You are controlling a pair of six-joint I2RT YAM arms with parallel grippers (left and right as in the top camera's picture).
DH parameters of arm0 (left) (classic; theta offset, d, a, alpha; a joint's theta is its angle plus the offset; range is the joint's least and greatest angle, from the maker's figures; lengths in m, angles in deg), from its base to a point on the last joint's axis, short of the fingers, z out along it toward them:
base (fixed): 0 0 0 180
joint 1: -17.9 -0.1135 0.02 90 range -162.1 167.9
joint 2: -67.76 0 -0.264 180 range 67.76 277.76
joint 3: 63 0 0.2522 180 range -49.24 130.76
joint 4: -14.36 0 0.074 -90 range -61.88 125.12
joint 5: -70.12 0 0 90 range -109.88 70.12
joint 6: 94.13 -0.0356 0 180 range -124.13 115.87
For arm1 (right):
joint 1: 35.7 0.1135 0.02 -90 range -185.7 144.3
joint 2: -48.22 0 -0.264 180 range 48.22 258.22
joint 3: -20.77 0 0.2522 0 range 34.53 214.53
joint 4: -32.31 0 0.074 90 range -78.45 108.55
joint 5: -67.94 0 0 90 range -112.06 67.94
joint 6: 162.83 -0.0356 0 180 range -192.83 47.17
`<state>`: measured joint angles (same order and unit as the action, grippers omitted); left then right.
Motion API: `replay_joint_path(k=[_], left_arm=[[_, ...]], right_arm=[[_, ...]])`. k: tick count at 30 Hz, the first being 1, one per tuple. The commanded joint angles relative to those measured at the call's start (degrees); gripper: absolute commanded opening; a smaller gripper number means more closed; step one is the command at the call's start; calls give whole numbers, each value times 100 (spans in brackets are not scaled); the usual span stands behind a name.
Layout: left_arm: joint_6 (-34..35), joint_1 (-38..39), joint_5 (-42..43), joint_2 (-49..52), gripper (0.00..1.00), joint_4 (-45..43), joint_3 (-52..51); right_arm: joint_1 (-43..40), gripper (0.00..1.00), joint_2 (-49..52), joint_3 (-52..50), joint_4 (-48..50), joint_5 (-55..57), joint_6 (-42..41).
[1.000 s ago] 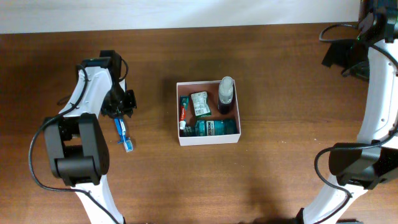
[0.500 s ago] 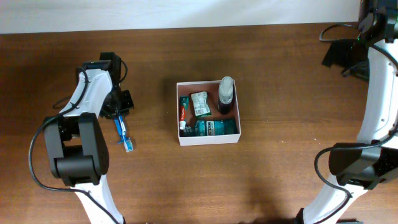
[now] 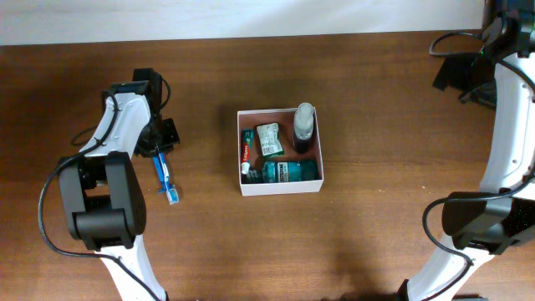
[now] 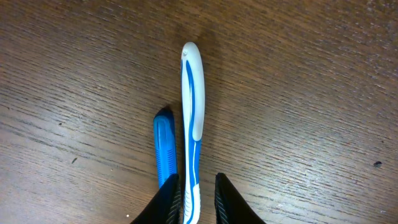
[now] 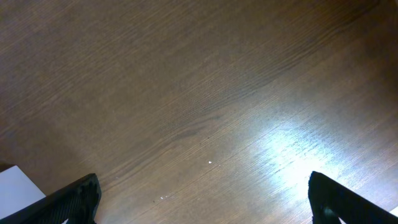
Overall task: Pack container
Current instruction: 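Lower the left gripper and close it on the white-blue toothbrush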
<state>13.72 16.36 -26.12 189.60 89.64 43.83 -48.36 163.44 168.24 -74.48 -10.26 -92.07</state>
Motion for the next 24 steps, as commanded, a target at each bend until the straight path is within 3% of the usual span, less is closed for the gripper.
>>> replay_joint_path(k=[1, 24], left_arm=[[-4, -39, -4, 37, 20, -26, -37], [-470, -140, 105, 122, 20, -426, -605]], right_arm=[[-17, 98, -160, 96, 2, 90, -9], [-17, 98, -160, 96, 2, 90, -9]])
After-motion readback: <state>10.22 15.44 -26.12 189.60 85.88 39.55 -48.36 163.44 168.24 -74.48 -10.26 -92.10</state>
